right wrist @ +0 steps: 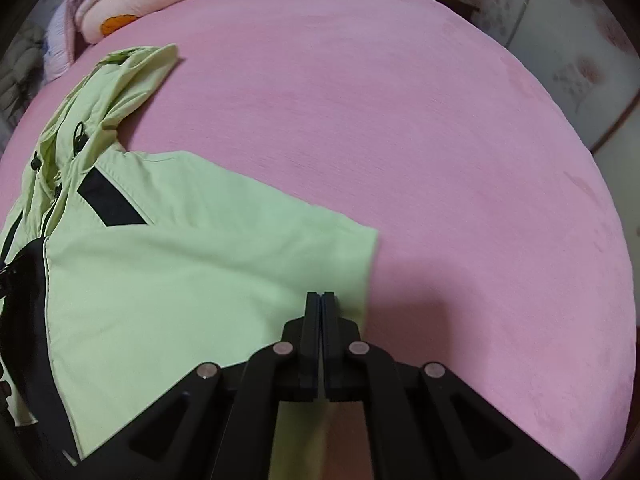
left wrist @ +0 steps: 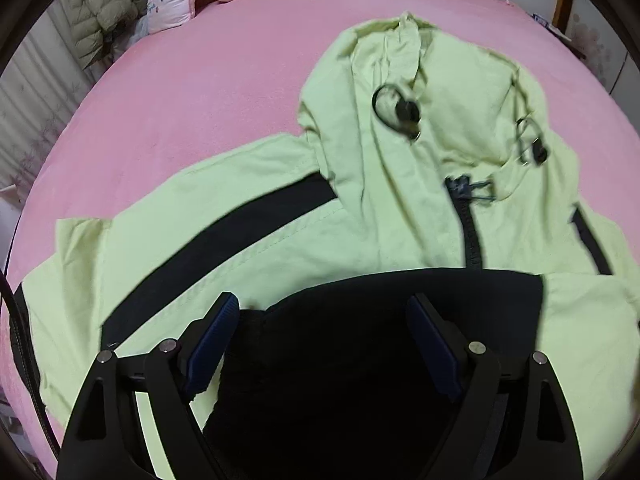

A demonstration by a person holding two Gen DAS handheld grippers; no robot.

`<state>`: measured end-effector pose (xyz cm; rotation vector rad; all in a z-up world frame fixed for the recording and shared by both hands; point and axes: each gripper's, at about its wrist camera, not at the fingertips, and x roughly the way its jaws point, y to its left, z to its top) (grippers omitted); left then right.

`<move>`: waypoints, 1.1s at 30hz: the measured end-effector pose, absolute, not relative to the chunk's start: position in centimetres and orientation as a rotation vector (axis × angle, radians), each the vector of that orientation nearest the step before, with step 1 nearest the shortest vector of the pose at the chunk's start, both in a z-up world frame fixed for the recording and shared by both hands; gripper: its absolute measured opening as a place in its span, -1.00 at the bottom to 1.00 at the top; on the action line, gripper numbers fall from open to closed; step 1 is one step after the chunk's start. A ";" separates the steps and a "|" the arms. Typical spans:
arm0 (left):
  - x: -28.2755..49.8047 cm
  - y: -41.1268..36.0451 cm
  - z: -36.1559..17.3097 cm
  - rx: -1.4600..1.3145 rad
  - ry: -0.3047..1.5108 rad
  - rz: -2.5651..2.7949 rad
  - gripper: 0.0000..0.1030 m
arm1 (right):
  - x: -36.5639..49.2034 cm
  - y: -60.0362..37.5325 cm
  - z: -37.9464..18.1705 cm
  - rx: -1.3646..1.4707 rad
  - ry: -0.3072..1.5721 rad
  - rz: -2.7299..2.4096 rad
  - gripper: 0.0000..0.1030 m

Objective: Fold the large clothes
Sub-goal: 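Lay the cuff on the jacket front and open the right gripper, then grasp the black cuff of the other sleeve with the left gripper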

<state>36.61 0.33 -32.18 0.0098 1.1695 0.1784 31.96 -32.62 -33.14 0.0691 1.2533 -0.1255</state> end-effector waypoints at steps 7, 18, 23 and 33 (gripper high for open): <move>33.3 -1.4 -22.7 -0.035 1.149 0.086 0.71 | 28.5 -32.3 -26.2 0.266 1.226 -0.064 -0.94; 23.2 -2.0 -7.3 -0.090 1.038 0.000 0.78 | 20.5 -28.3 -11.3 0.263 1.086 0.077 -0.36; 18.9 -1.8 -3.5 -0.140 1.025 -0.034 0.96 | 17.4 -27.2 -6.6 0.241 1.039 0.125 -0.34; 13.9 -1.1 -0.1 -0.208 0.975 -0.006 0.96 | 14.1 -25.3 -3.7 0.207 1.031 0.175 -0.33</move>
